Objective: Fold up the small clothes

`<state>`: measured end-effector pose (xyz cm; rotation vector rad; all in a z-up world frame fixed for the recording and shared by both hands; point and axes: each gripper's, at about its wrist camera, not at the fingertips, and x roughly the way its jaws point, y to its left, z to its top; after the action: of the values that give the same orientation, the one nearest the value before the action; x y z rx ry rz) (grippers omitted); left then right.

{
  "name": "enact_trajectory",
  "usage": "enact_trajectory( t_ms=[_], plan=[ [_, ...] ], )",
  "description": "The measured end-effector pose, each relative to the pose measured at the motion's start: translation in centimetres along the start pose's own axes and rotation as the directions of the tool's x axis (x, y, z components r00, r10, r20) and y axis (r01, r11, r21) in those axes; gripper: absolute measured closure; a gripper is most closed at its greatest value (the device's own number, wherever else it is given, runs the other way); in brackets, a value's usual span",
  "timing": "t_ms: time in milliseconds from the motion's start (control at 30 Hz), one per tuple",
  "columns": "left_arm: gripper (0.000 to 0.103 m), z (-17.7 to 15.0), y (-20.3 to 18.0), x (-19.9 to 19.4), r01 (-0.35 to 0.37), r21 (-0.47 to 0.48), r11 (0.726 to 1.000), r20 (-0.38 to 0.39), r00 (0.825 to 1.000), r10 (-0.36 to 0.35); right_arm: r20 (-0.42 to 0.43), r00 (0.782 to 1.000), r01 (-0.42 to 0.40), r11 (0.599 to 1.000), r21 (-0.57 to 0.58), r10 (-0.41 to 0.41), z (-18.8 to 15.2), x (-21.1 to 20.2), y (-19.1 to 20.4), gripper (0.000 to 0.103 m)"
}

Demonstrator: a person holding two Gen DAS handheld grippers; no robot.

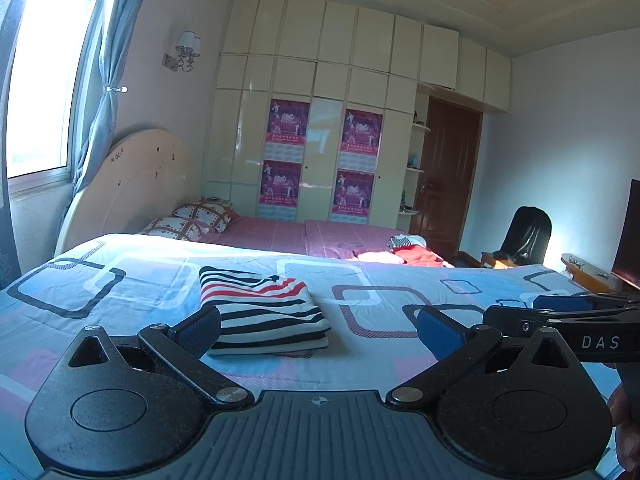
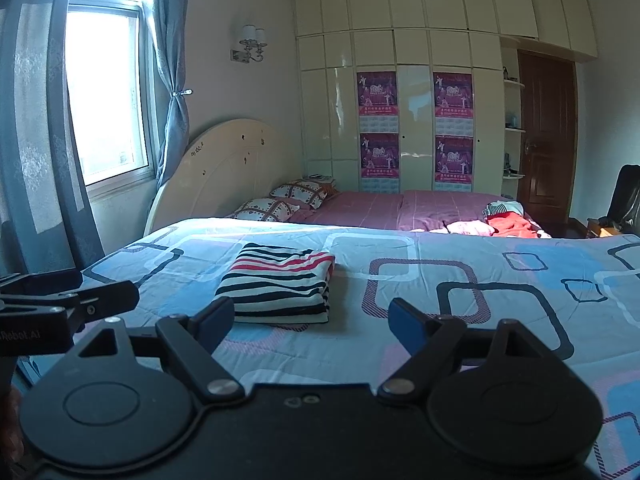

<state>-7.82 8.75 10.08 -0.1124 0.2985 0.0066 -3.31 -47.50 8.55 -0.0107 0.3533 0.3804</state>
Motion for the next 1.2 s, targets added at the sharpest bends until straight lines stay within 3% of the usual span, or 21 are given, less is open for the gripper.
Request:
enact_trajectory(
  t_ms=[1200],
  plan=[
    [0.0, -0.03, 0.64, 0.53, 0.006, -0.033, 0.999, 0.026, 1.0, -0.005, -0.004, 1.0, -0.001, 1.0, -0.002, 0.001, 0.3, 0.65, 0.79, 0.019]
  ],
)
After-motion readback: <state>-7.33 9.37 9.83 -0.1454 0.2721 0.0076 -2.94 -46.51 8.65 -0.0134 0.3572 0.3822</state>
